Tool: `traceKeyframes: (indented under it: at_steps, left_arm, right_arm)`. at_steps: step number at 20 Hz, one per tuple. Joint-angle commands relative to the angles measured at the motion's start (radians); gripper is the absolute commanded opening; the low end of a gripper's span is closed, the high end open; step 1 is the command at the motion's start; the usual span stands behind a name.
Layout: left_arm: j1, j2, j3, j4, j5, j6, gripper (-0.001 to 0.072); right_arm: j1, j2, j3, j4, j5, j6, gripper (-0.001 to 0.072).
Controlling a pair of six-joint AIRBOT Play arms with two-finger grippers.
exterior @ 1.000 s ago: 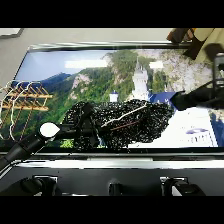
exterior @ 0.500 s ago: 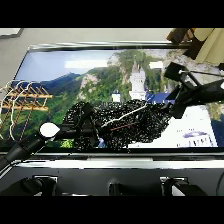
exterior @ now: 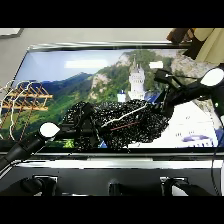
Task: Fold the clothes and pants, and hang the long-sleeved shirts on hangers.
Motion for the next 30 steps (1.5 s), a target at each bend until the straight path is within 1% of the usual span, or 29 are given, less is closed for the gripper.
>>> traceKeyframes:
  at_steps: [1, 2, 3, 4, 5, 6, 9, 11, 12, 14, 16, 18, 20, 21, 22, 23, 26, 29, 30]
  left_arm:
    - [0.000, -0.001, 0.000, 0.000, 0.000, 0.000, 0.0027]
    - [0.000, -0.001, 0.000, 0.000, 0.000, 0.000, 0.0027]
    - [0.000, -0.001, 0.000, 0.000, 0.000, 0.000, 0.0027]
    - [0.000, -0.001, 0.000, 0.000, 0.000, 0.000, 0.0027]
    - [0.000, -0.001, 0.000, 0.000, 0.000, 0.000, 0.0027]
    - [0.000, -0.001, 0.000, 0.000, 0.000, 0.000, 0.0027]
    - [0.000, 0.000, 0.000, 0.000, -0.001, -0.004, 0.0028]
    - [0.001, 0.000, 0.000, 0.000, -0.001, -0.004, 0.0040]
    - [0.001, 0.000, 0.000, 0.000, 0.000, -0.004, 0.0126]
    - [0.003, 0.000, 0.000, 0.000, 0.001, -0.027, 0.0360]
    - [0.011, 0.000, 0.000, 0.000, 0.014, -0.082, 0.0482]
    - [0.026, 0.001, 0.000, 0.000, 0.034, -0.127, 0.0487]
    - [0.053, 0.007, 0.000, 0.000, 0.034, -0.174, 0.0557]
    - [0.073, 0.011, 0.000, 0.000, 0.035, -0.209, 0.0557]
    - [0.102, 0.020, 0.000, 0.000, 0.034, -0.262, 0.0573]
    - [0.136, 0.031, 0.000, 0.000, 0.036, -0.328, 0.0617]
    - [0.271, 0.066, 0.000, 0.000, 0.037, -0.566, 0.0617]
    - [0.402, 0.077, 0.000, 0.000, 0.022, -0.762, 0.0617]
    - [0.441, 0.074, -0.001, 0.002, 0.014, -0.817, 0.0617]
  right_arm:
    - [0.000, -0.053, 0.000, 0.066, 0.002, -0.038, 0.0433]
    - [0.000, -0.061, -0.001, 0.074, 0.000, -0.049, 0.0418]
    - [0.000, -0.068, 0.000, 0.080, 0.001, -0.058, 0.0363]
    - [0.000, -0.069, -0.001, 0.087, 0.005, -0.060, 0.0197]
    - [0.000, -0.067, 0.000, 0.103, 0.005, -0.062, 0.0079]
    - [0.000, -0.066, 0.000, 0.123, 0.010, -0.062, 0.0034]
    - [0.000, -0.043, 0.000, 0.133, 0.017, -0.060, 0.0031]
    - [0.000, -0.008, 0.000, 0.114, 0.026, -0.038, 0.0029]
    - [0.000, 0.013, 0.000, 0.094, 0.029, -0.016, 0.0028]
    - [0.000, 0.062, 0.000, 0.021, 0.038, 0.052, 0.0027]
    - [0.000, 0.102, 0.000, -0.036, 0.085, 0.092, 0.0027]
    - [0.000, 0.137, 0.000, -0.064, 0.115, 0.113, 0.0026]
    - [0.000, 0.169, 0.000, -0.069, 0.106, 0.123, 0.0026]
    - [0.000, 0.182, 0.000, -0.069, 0.098, 0.123, 0.0026]
    - [0.000, 0.193, 0.000, -0.069, 0.092, 0.124, 0.0026]
    - [0.000, 0.203, 0.000, -0.069, 0.082, 0.127, 0.0026]
    - [0.000, 0.221, 0.000, -0.068, 0.075, 0.126, 0.0026]
    - [0.000, 0.234, 0.000, -0.067, 0.063, 0.126, 0.0026]
    - [0.000, 0.241, 0.000, -0.067, 0.040, 0.126, 0.0026]
